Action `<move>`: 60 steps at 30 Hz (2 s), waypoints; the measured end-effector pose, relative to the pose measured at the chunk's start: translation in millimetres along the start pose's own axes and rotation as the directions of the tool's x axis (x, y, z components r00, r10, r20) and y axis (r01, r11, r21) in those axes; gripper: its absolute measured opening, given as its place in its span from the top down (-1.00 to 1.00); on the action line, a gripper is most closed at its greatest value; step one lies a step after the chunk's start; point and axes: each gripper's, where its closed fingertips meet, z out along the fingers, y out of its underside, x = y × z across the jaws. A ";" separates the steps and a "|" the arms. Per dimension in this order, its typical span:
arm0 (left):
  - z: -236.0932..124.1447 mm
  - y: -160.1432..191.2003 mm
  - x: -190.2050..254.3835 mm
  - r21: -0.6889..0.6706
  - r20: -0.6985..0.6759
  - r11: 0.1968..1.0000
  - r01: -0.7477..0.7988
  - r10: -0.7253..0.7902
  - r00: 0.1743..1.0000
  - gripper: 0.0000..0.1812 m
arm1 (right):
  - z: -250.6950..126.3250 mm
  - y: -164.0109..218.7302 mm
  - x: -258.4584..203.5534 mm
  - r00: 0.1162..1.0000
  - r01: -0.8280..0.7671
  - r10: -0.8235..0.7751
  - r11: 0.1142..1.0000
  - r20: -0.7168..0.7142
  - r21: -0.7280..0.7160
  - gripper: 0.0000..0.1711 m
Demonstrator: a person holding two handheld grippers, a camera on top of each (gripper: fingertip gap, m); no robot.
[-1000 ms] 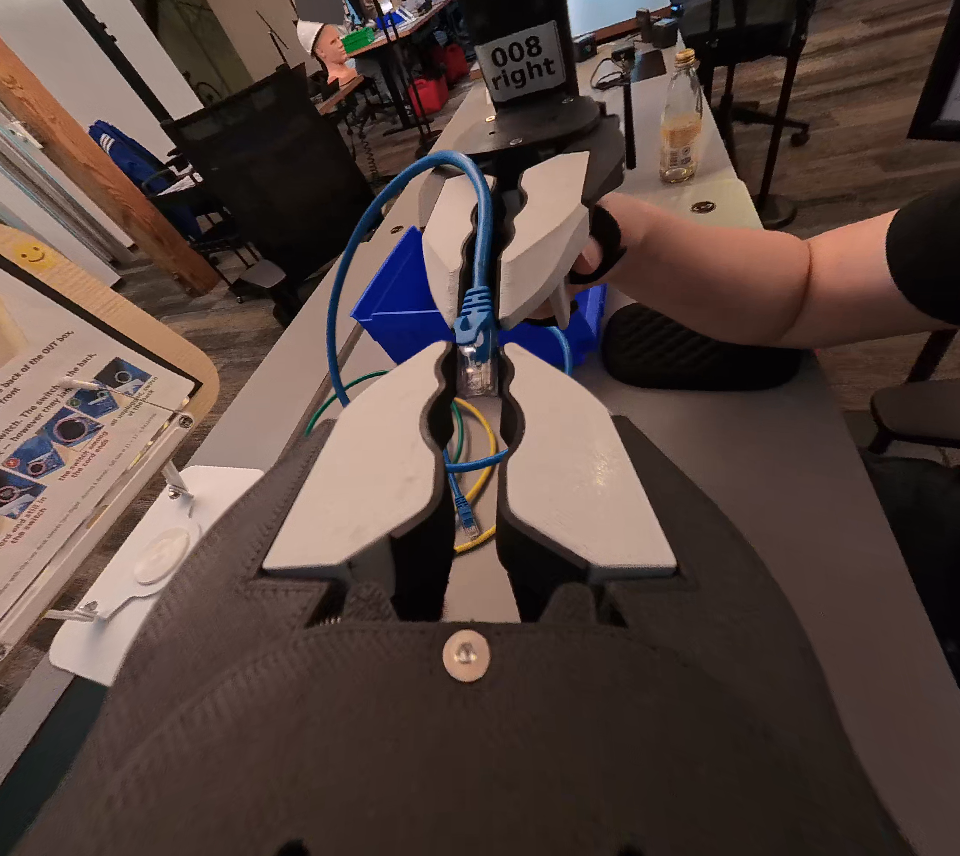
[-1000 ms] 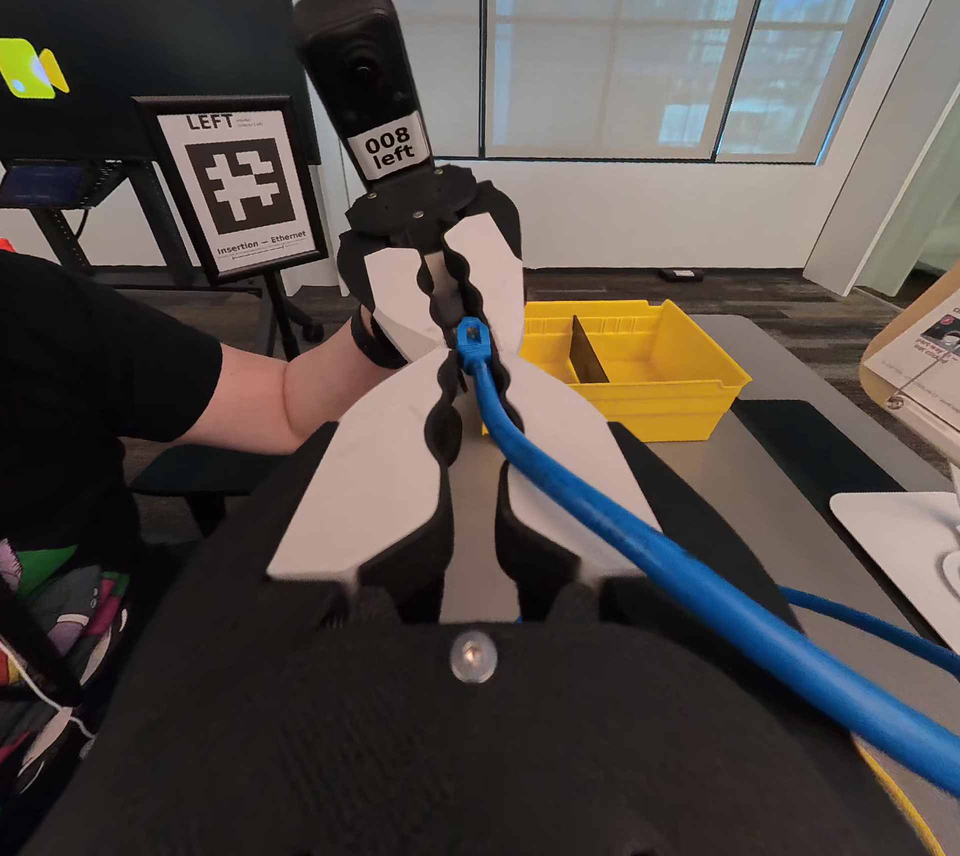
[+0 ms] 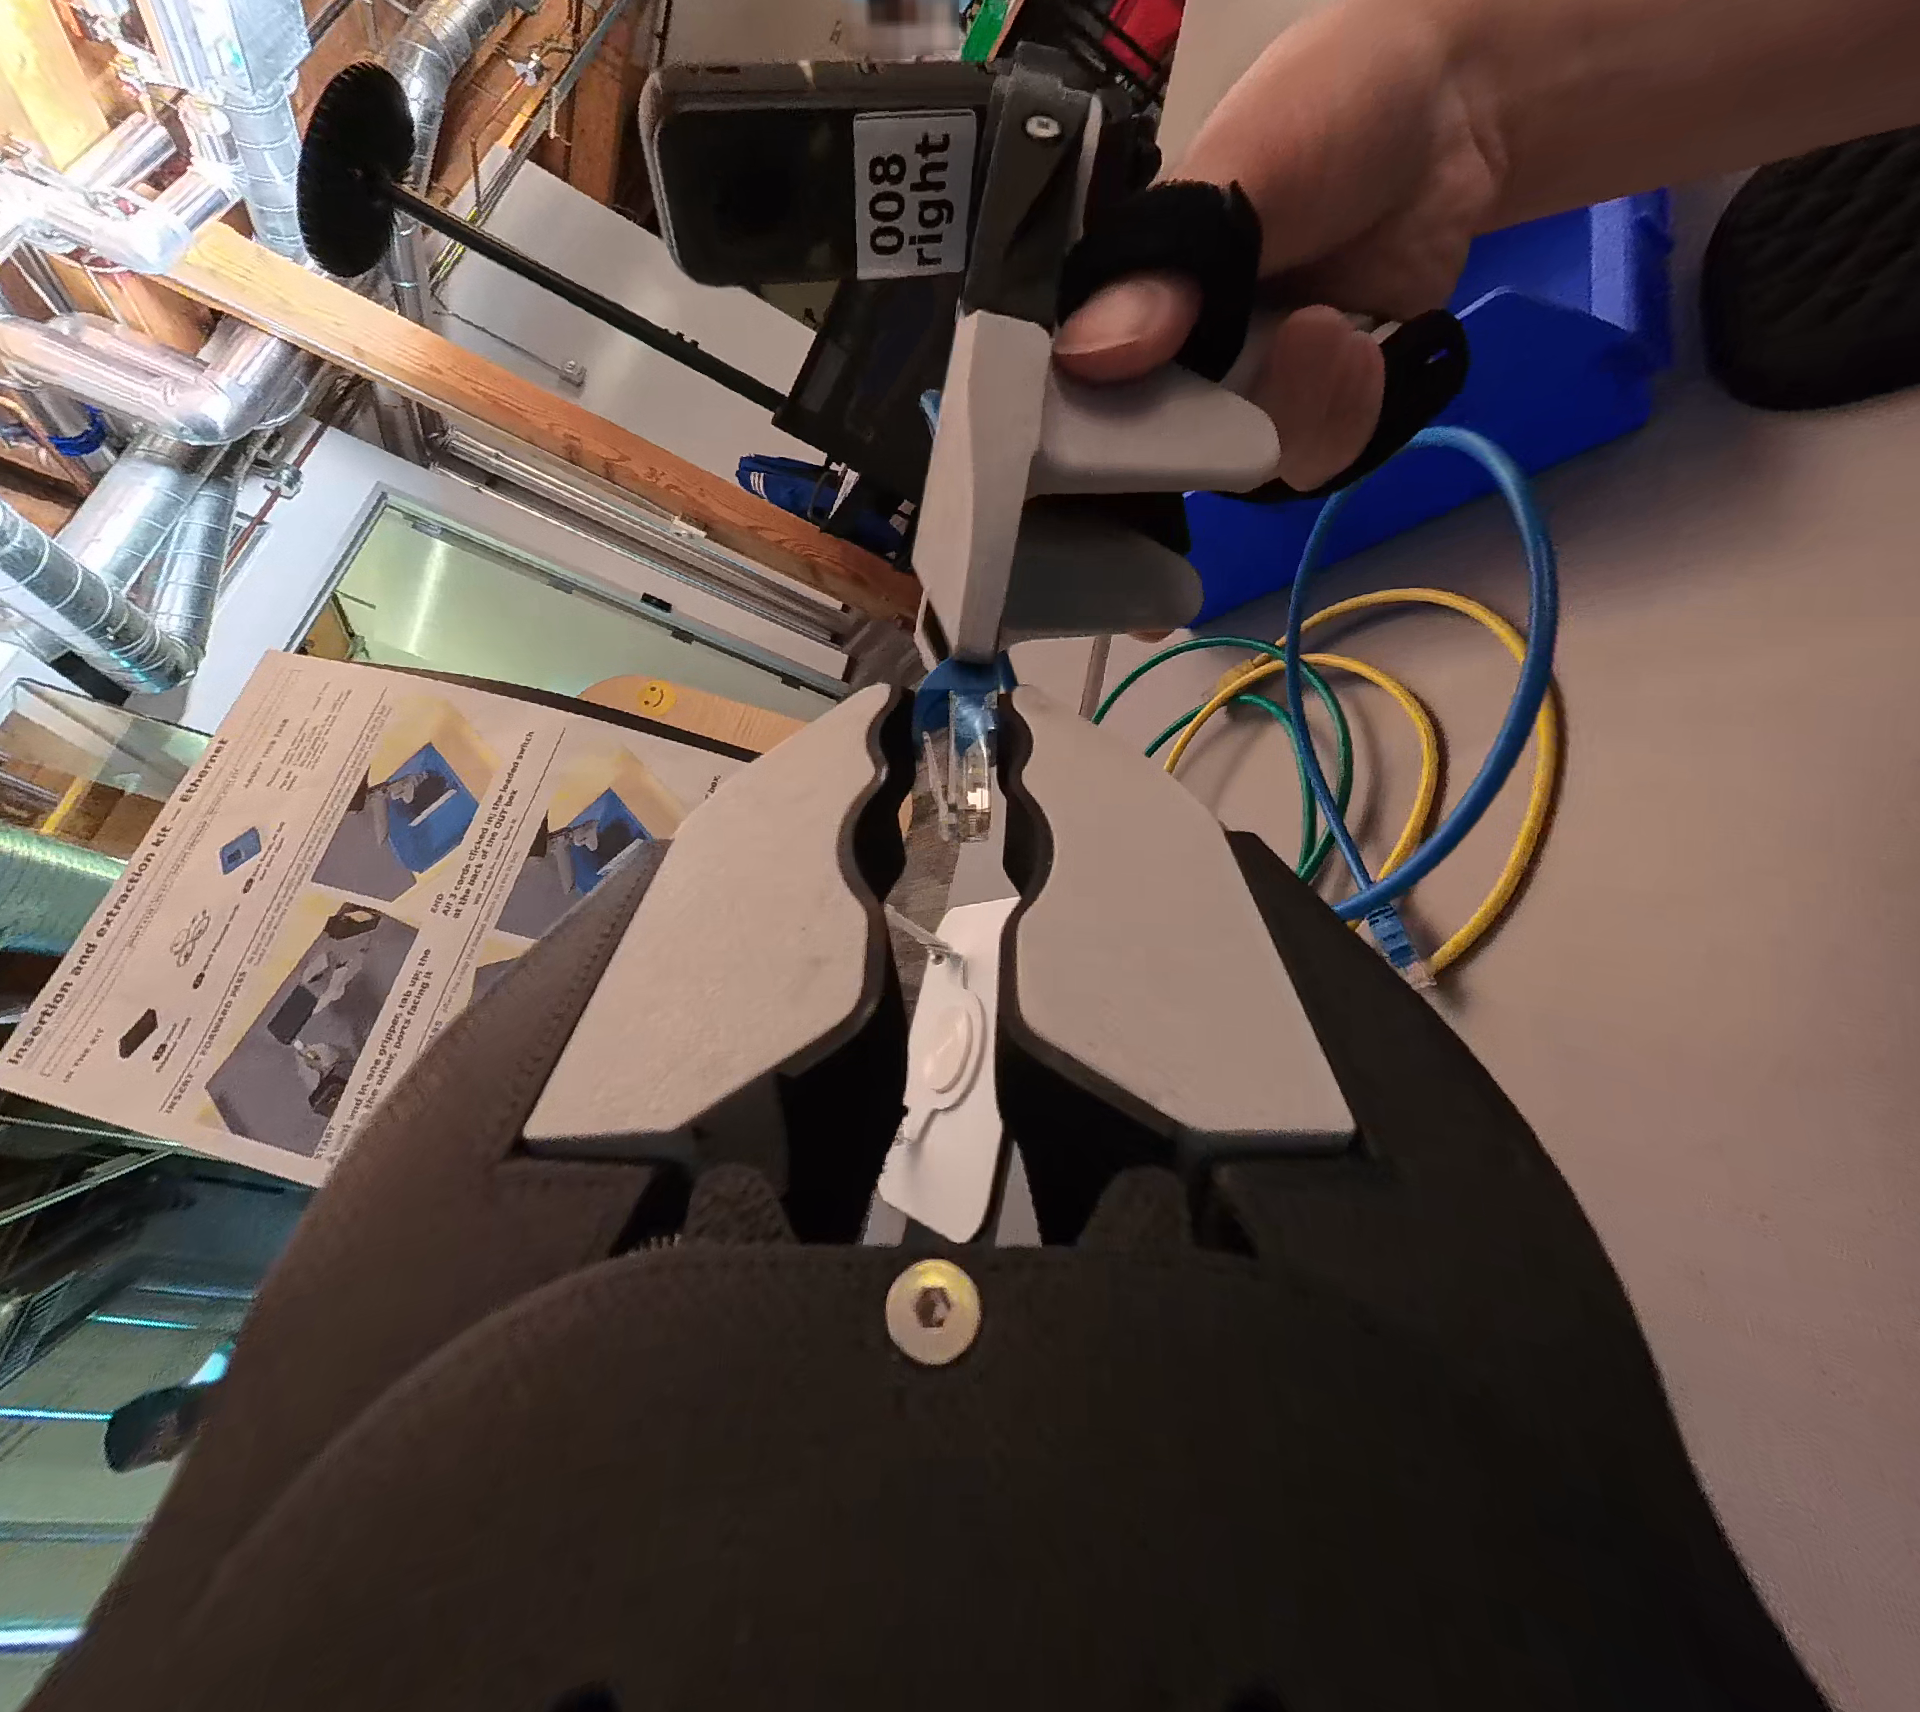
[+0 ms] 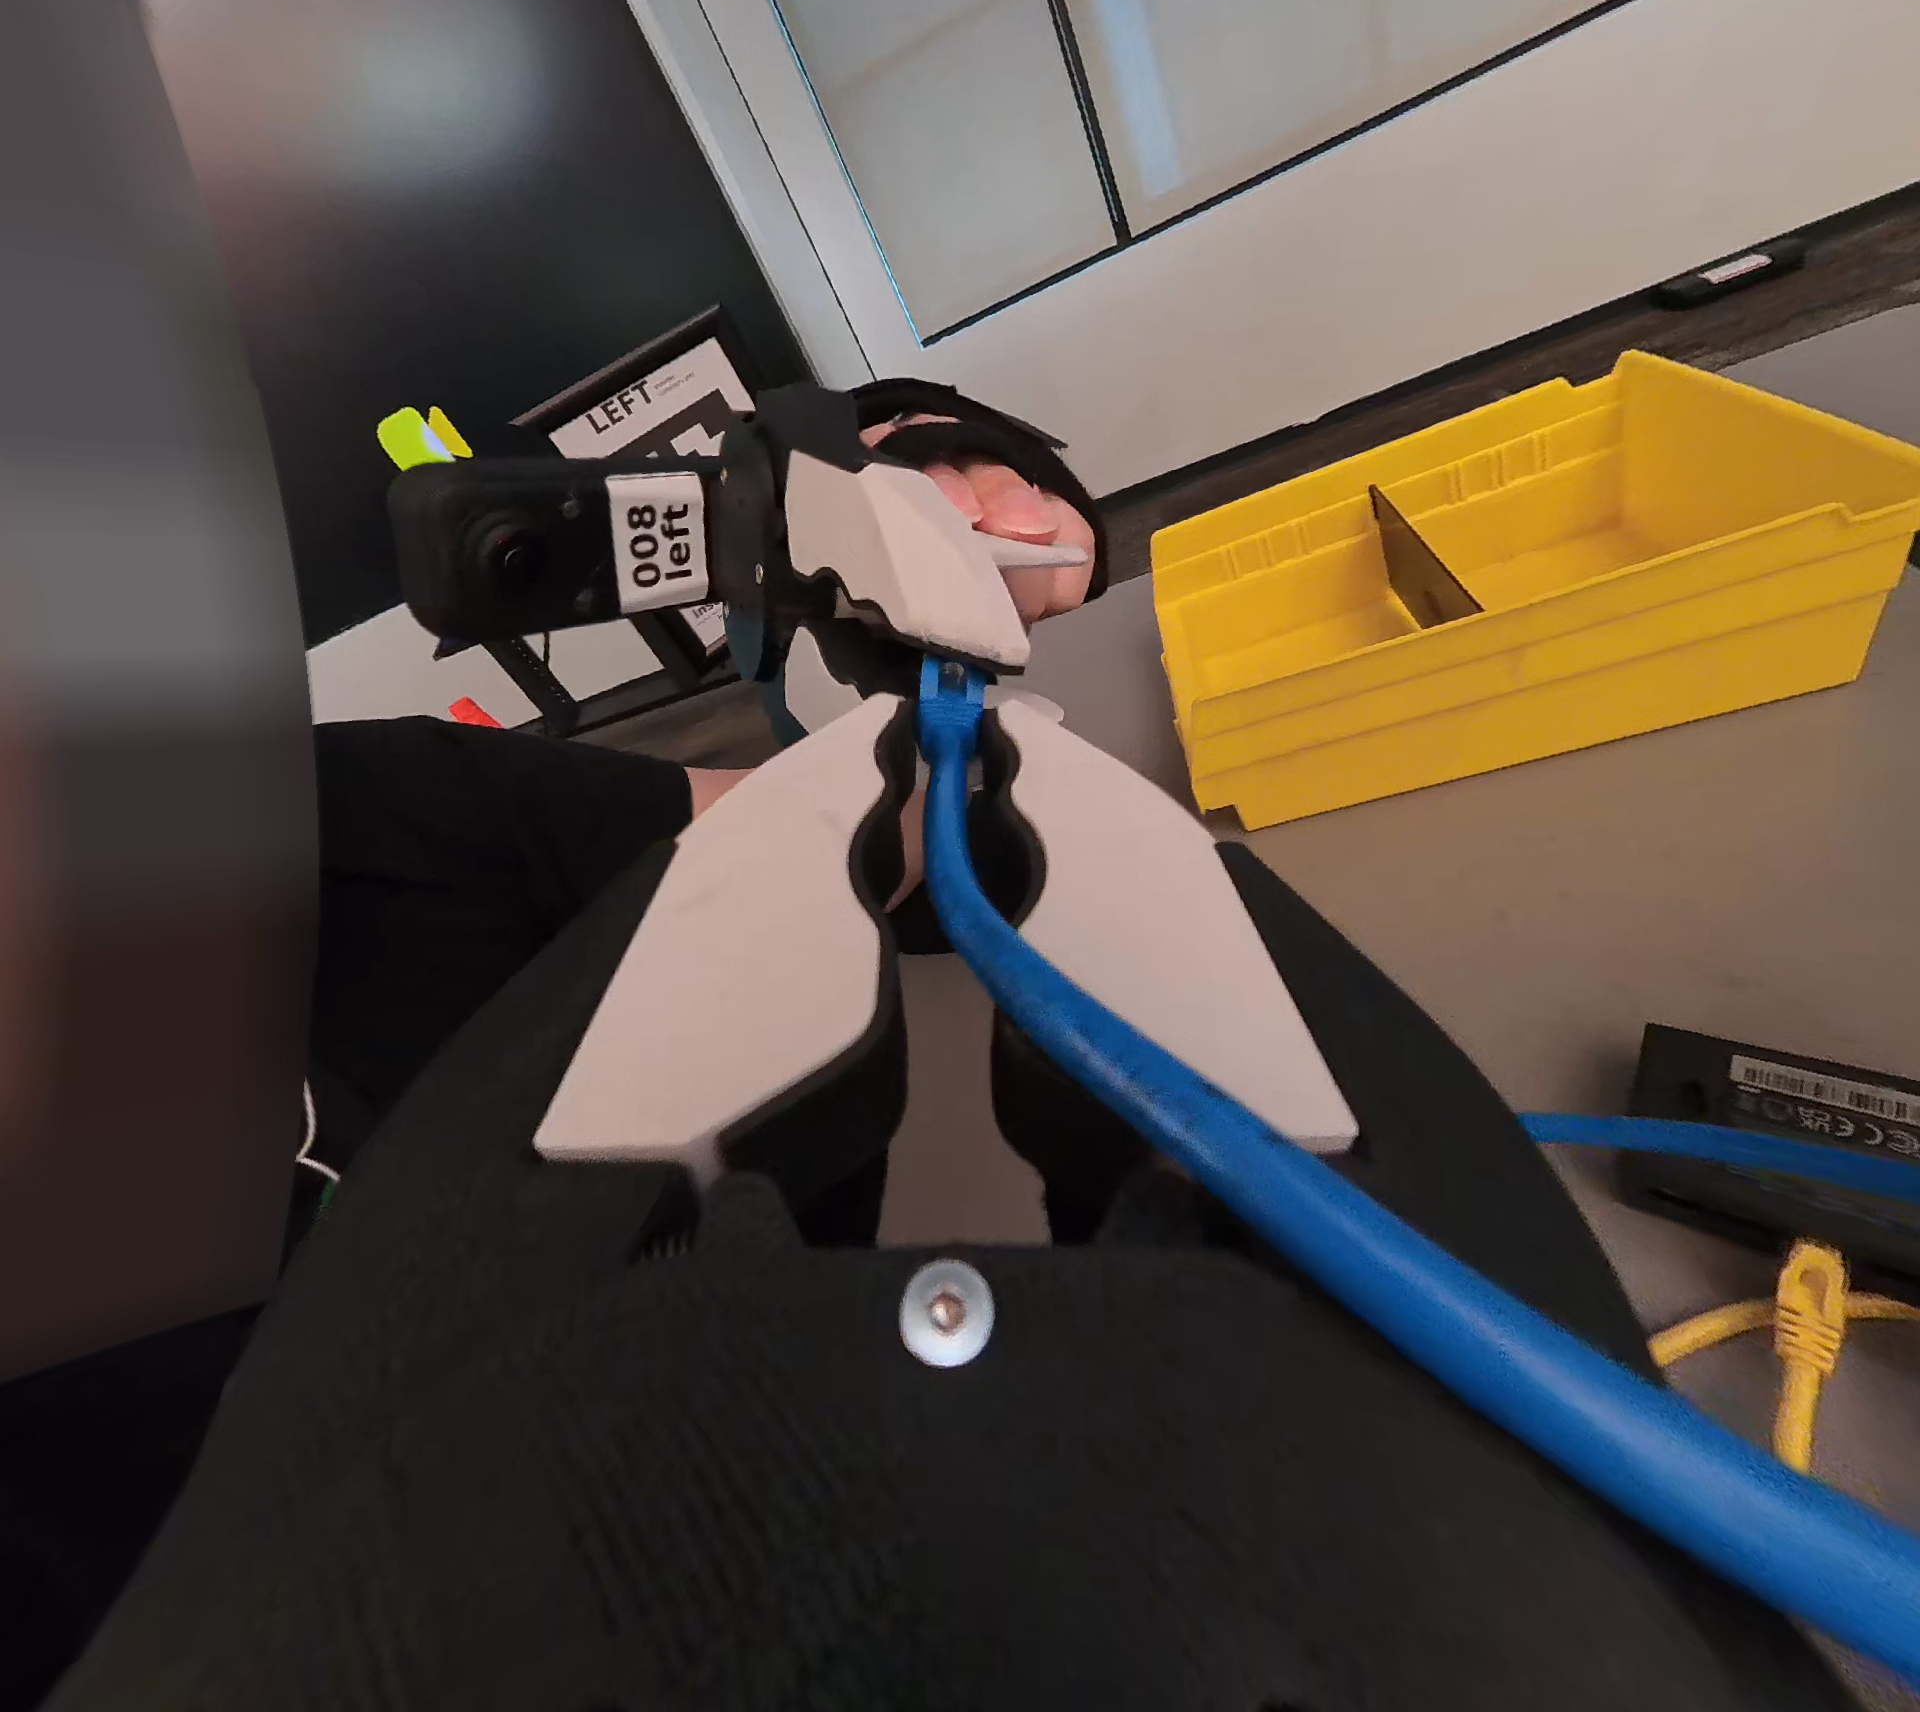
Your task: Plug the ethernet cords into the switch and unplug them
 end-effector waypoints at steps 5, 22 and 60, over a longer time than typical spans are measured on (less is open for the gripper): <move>-0.5 2.9 2.8 -0.008 -0.016 1.000 -0.023 0.023 1.000 0.84 | 1.0 3.9 2.3 1.000 0.016 -0.016 0.999 -0.018 -0.029 0.85; 44.7 151.2 17.0 -0.384 0.071 0.376 0.843 -0.899 0.433 0.26 | -42.8 -41.8 -16.2 0.933 0.319 -0.298 0.944 -0.199 0.079 0.85; 43.0 198.4 174.6 -0.720 -0.620 0.687 -0.099 -0.573 0.536 -0.13 | -72.7 -58.4 -65.9 0.889 0.445 -0.427 0.890 -0.162 0.098 0.85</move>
